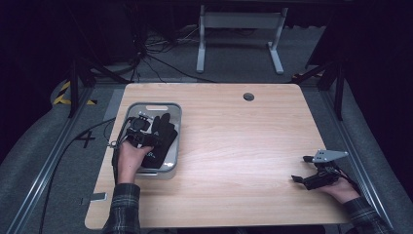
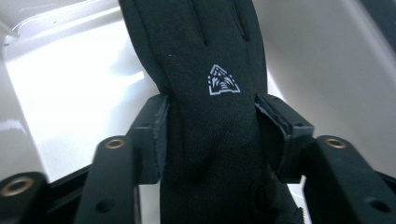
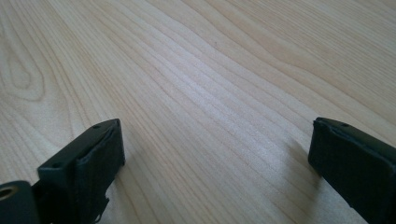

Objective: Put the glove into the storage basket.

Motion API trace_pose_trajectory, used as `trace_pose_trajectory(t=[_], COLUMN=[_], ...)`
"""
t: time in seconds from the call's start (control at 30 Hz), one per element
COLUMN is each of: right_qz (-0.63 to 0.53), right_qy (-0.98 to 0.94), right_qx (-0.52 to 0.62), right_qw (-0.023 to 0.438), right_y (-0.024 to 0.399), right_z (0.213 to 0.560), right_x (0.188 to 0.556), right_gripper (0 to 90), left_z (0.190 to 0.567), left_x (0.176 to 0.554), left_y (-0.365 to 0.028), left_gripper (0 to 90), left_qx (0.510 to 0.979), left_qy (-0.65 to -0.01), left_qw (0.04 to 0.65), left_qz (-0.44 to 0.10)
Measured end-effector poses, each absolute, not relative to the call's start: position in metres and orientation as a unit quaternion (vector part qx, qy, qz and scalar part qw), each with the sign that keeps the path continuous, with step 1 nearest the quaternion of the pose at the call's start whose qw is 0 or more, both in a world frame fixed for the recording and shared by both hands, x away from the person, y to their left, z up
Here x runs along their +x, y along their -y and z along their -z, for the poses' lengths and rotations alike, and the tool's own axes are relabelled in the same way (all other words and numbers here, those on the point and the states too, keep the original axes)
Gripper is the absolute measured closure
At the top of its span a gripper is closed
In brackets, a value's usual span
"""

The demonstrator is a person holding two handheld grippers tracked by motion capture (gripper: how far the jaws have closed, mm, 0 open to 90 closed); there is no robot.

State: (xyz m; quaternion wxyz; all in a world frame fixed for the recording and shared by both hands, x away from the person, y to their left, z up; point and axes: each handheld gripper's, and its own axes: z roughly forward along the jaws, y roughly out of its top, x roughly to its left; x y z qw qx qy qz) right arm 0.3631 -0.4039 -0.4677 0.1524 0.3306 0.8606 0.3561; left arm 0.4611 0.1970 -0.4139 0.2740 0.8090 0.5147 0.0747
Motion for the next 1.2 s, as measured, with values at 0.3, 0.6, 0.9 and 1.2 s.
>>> trace_pose_trajectory(t=[0.3,0.6,0.9,1.2], right_qz=[-0.356,-0.356,-0.356,-0.356], right_qy=[-0.861,-0.861,-0.861,-0.861], right_qx=[0.331,0.331,0.331,0.331], right_qw=[0.152,0.152,0.152,0.152], right_y=[0.404,0.404,0.404,0.404], right_z=[0.468,0.468,0.468,0.468], right_x=[0.363,0.363,0.363,0.363], right_gripper=[4.1,4.1,4.1,4.1], left_z=[0.406,0.384,0.369,0.361], left_x=[0.457,0.448,0.441,0.428], left_y=[-0.205,-0.185,-0.147,-0.109], left_gripper=[19.9,16.8,16.0,15.9], left_qx=[0.792,0.795,0.809,0.82], left_qy=[-0.526,-0.498,-0.454,-0.41], left_qw=[0.287,0.32,0.351,0.379], left_qz=[-0.119,-0.134,-0.128,-0.127])
